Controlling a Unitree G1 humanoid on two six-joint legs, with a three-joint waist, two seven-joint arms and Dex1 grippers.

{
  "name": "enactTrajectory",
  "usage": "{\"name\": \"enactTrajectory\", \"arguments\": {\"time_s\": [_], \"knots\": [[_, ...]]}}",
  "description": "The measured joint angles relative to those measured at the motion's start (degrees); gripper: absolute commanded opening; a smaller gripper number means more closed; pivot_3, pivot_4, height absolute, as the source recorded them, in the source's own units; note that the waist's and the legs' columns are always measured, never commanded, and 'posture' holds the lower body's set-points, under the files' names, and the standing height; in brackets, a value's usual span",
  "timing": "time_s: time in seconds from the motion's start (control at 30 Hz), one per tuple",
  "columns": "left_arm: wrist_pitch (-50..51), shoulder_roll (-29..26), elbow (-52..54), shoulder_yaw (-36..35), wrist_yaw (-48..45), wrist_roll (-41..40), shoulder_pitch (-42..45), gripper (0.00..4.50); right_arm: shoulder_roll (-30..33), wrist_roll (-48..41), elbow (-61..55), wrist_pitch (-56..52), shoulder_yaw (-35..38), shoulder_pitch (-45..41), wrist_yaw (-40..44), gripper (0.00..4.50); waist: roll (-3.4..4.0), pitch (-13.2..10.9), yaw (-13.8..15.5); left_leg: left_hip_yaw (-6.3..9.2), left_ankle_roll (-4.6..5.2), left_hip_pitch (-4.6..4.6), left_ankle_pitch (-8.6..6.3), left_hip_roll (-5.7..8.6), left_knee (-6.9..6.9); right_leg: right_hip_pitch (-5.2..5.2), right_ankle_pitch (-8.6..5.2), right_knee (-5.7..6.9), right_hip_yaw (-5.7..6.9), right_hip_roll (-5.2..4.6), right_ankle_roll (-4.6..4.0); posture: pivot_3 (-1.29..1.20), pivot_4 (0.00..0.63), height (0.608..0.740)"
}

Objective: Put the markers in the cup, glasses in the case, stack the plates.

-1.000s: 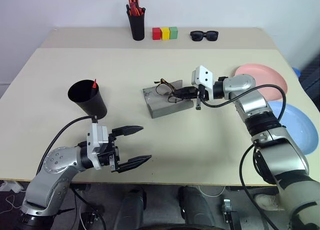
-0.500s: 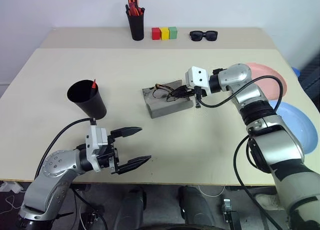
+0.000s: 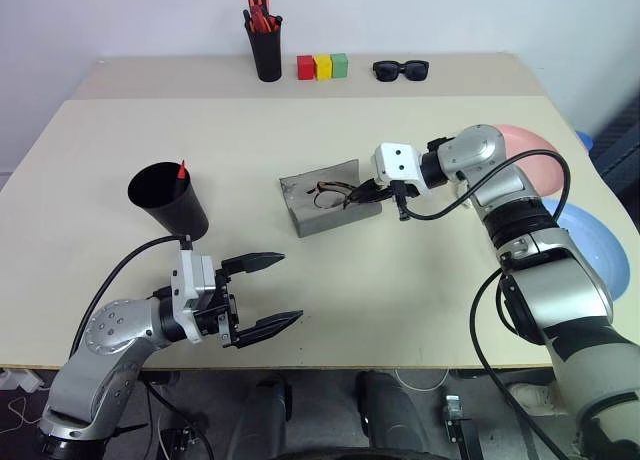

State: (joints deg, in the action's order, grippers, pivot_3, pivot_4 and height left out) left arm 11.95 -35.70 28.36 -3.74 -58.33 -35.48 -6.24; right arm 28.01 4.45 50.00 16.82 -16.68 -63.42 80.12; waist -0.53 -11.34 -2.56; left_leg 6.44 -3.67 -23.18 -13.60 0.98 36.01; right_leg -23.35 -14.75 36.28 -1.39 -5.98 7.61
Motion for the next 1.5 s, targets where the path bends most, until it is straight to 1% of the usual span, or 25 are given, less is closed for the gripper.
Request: {"name": "enactTrajectory", "arguments": {"time_s": [0.2,0.23,0.3,0.37,0.47,0.5,0.53,0.57,0.6,0.63,0.7,0.8,0.93,1.0,1.07,1.13,1.23,1.3,1.33,1.4,1.5], "knots": [[0.0,0.0,0.0,0.0,0.6,0.0,-0.4,4.50,-0.7,0.5,0.2,-0.1,0.0,0.2,-0.3,4.10,0.00,0.0,0.0,0.00,0.00,0.00,0.00,0.00,0.00,0.00,0.00,0.01,0.00,0.00,0.00,0.00,0.150,0.740],[0.0,0.0,0.0,0.0,0.8,0.0,-0.5,4.50,-0.8,0.5,0.2,-0.1,0.1,0.3,-0.7,4.46,0.00,0.0,0.0,0.00,0.00,0.00,0.00,0.00,0.00,0.00,0.00,0.01,0.00,0.00,0.00,0.00,0.150,0.740],[0.0,0.0,0.1,0.0,1.1,0.0,-0.9,4.50,-1.3,0.1,0.2,-0.7,0.7,0.6,-2.3,4.46,0.00,0.0,0.0,0.00,0.00,0.00,0.00,0.00,0.00,0.00,0.00,0.02,-0.01,0.00,0.00,0.00,0.150,0.740],[0.1,0.2,0.1,0.0,2.0,0.0,-0.7,4.50,-1.7,-2.9,-1.4,-4.9,3.4,1.7,-2.7,4.46,0.00,0.0,0.0,0.00,0.00,0.00,0.00,0.00,0.00,0.00,0.00,0.03,-0.01,0.00,0.00,0.00,0.150,0.740],[1.0,1.3,0.1,-0.2,4.8,-0.2,0.5,4.50,-0.7,-9.5,-10.1,-14.2,8.2,5.1,-2.0,4.46,0.00,0.0,0.5,0.04,0.00,-0.02,0.00,0.00,0.03,0.02,0.00,0.02,0.00,-0.01,0.00,0.00,0.150,0.740],[1.3,1.8,0.0,-0.3,5.9,-0.1,1.2,4.24,0.4,-11.4,-13.9,-17.1,9.3,6.8,-1.8,4.49,0.00,0.0,0.7,0.05,0.00,-0.02,0.00,0.00,0.04,0.03,0.00,0.02,0.00,0.00,0.00,0.00,0.150,0.740],[1.6,2.4,-0.1,-0.3,6.9,-0.1,2.2,3.94,1.6,-13.0,-17.7,-19.9,10.6,8.9,-2.0,4.50,-0.01,0.0,1.0,0.06,0.00,-0.02,0.00,0.00,0.05,0.04,0.00,0.01,0.01,-0.01,0.00,0.00,0.150,0.740],[2.8,3.3,-0.4,-0.4,8.6,-0.8,4.1,3.66,3.7,-15.1,-24.0,-23.8,12.8,13.0,-2.7,4.50,-0.02,0.0,1.7,0.08,0.00,-0.02,0.00,0.01,0.07,0.07,0.00,-0.01,0.02,0.00,0.00,0.00,0.150,0.740],[4.5,3.7,-0.9,-1.1,9.9,-2.3,5.4,3.21,5.2,-16.8,-29.3,-27.2,14.5,16.7,-3.8,4.50,-0.02,0.0,2.0,0.17,0.00,-0.04,0.00,0.01,0.11,0.11,0.00,0.00,0.08,0.00,0.01,0.00,0.150,0.740],[6.4,3.8,-1.7,-1.5,11.0,-3.7,7.0,2.69,6.6,-18.4,-35.4,-30.8,16.2,21.3,-5.6,4.50,-0.01,0.0,2.1,0.17,0.00,-0.05,0.00,0.02,0.11,0.11,0.00,0.01,0.08,-0.01,0.01,0.00,0.150,0.740],[8.0,4.3,-2.9,-2.0,12.8,-4.0,9.6,1.60,7.9,-20.4,-44.4,-36.5,18.8,28.9,-9.6,4.50,0.01,0.0,1.9,0.14,0.00,-0.04,0.00,0.03,0.13,0.11,0.01,0.01,0.06,-0.01,0.01,0.00,0.150,0.740],[9.1,6.4,-5.0,-1.5,16.2,-3.1,14.6,0.04,8.1,-22.1,-55.4,-42.7,22.0,38.4,-16.7,4.50,0.02,0.0,1.5,0.11,0.00,0.02,0.00,0.03,0.15,0.10,0.01,0.10,0.02,0.01,0.02,0.00,0.150,0.740],[10.1,8.5,-10.8,-0.9,23.9,2.9,24.4,0.04,6.1,-22.5,-64.8,-45.2,24.5,49.9,-26.3,4.50,-0.01,0.1,1.8,0.12,-0.01,0.07,0.01,0.02,0.18,0.18,0.02,0.13,0.02,0.04,0.03,0.00,0.150,0.740],[12.0,8.3,-12.9,0.4,26.6,6.1,28.6,0.04,4.6,-22.4,-66.4,-45.3,24.9,52.9,-30.0,4.50,0.00,0.1,1.8,0.08,-0.01,0.07,0.01,0.04,0.21,0.19,0.04,0.10,-0.03,0.03,0.08,0.00,0.150,0.740],[16.0,7.5,-15.7,2.9,28.5,9.2,33.6,0.04,3.8,-21.7,-68.2,-44.5,25.1,55.8,-33.6,4.50,-0.01,0.1,1.8,0.09,-0.01,0.05,0.01,0.04,0.20,0.19,0.05,0.09,-0.03,0.04,0.10,0.00,0.150,0.740],[19.2,6.2,-20.0,5.1,28.5,11.6,38.4,0.04,2.9,-20.7,-69.2,-43.0,25.5,58.2,-36.6,4.50,-0.01,0.1,1.8,0.10,-0.01,0.07,0.01,0.04,0.18,0.18,0.05,0.09,-0.01,0.04,0.11,0.00,0.150,0.740],[23.8,3.5,-30.2,9.4,27.6,17.0,48.2,0.04,2.3,-18.2,-69.8,-39.9,25.9,61.2,-40.8,4.50,-0.01,0.1,1.5,0.09,-0.02,0.06,0.01,0.04,0.16,0.16,0.05,0.08,-0.02,0.05,0.12,0.00,0.150,0.740],[24.1,3.7,-40.8,12.9,26.1,21.1,56.2,0.04,2.3,-16.6,-70.0,-37.6,26.4,63.2,-42.6,4.50,-0.05,0.0,1.8,0.13,-0.04,0.04,0.03,0.05,0.17,0.17,0.04,0.09,0.04,0.06,0.13,0.00,0.150,0.740],[23.6,4.0,-47.0,14.2,25.1,22.9,60.4,0.04,2.3,-16.3,-70.2,-36.7,26.6,64.4,-43.4,4.50,-0.06,0.0,1.9,0.13,-0.04,0.03,0.03,0.05,0.18,0.17,0.04,0.07,0.04,0.06,0.14,0.00,0.150,0.740],[21.8,4.9,-54.9,15.0,23.4,25.5,65.7,0.04,2.2,-16.1,-70.3,-35.8,26.8,66.2,-44.3,4.50,-0.06,0.0,1.8,0.11,-0.05,-0.03,0.03,0.05,0.16,0.17,0.04,-0.03,0.03,0.06,0.18,0.00,0.150,0.740],[16.8,9.2,-67.7,17.3,20.9,29.5,73.2,0.04,2.2,-16.0,-70.4,-34.5,27.2,67.9,-45.2,4.50,-0.08,0.0,1.8,0.12,-0.05,-0.08,0.03,0.06,0.16,0.15,0.04,-0.06,0.04,0.05,0.21,0.00,0.150,0.740]]}}
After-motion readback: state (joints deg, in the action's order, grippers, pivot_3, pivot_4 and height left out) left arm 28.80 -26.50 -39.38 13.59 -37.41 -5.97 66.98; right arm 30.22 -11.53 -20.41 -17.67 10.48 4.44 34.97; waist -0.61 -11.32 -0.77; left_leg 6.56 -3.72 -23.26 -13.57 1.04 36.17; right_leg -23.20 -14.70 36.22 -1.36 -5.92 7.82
